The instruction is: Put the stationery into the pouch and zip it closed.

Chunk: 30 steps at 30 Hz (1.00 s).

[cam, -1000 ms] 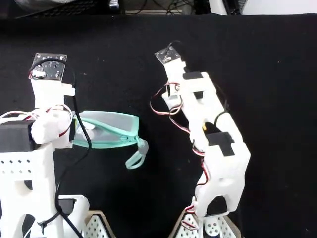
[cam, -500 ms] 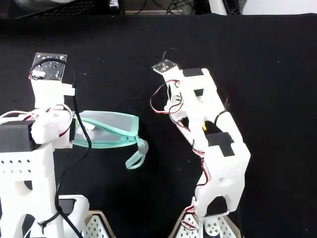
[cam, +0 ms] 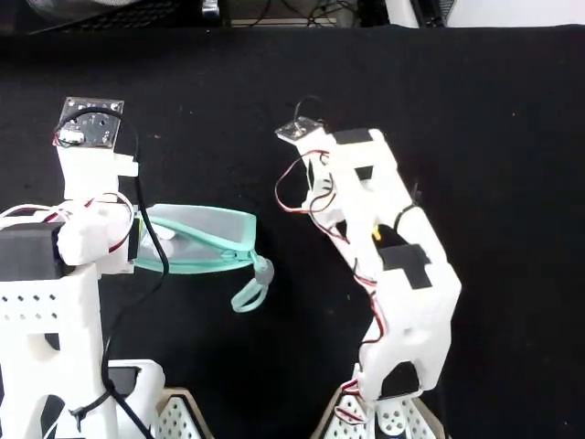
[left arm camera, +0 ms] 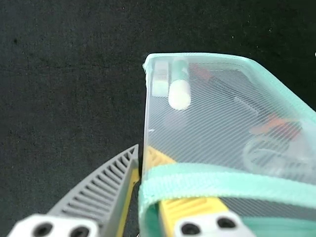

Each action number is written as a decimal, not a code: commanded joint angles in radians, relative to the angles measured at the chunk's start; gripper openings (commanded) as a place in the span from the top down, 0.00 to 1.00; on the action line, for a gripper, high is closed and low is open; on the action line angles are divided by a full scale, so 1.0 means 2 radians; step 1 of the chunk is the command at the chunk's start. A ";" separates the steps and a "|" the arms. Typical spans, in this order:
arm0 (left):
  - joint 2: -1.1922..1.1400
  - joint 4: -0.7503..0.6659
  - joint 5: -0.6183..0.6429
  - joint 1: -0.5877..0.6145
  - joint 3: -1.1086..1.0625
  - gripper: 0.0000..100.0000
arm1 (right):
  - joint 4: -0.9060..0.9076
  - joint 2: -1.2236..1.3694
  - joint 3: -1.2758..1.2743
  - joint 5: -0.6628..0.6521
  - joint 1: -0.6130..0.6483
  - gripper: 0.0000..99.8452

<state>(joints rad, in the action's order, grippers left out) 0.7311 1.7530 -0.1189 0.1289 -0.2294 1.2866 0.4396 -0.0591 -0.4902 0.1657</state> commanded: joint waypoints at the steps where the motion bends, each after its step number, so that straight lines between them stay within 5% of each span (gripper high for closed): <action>1: 0.004 0.002 0.006 -0.006 0.005 0.97 | -0.005 -0.003 0.003 -0.005 0.012 0.83; 10: 0.004 0.002 0.006 -0.005 0.005 0.97 | -0.029 0.036 0.015 -0.004 0.017 0.86; 13: 0.004 0.002 0.006 -0.005 0.005 0.97 | -0.005 0.045 0.038 -0.004 0.015 0.99; 16: 0.004 0.002 0.006 -0.005 0.005 0.97 | 0.020 0.025 0.050 -0.002 0.010 0.99; 30: 0.004 0.002 0.006 -0.009 -0.030 0.97 | 0.046 -0.488 -0.075 0.057 0.003 0.99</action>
<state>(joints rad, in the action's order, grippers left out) 0.7403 1.7530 -0.1204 0.1258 -0.2877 1.3755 -0.2401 -0.1895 -0.4289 0.1703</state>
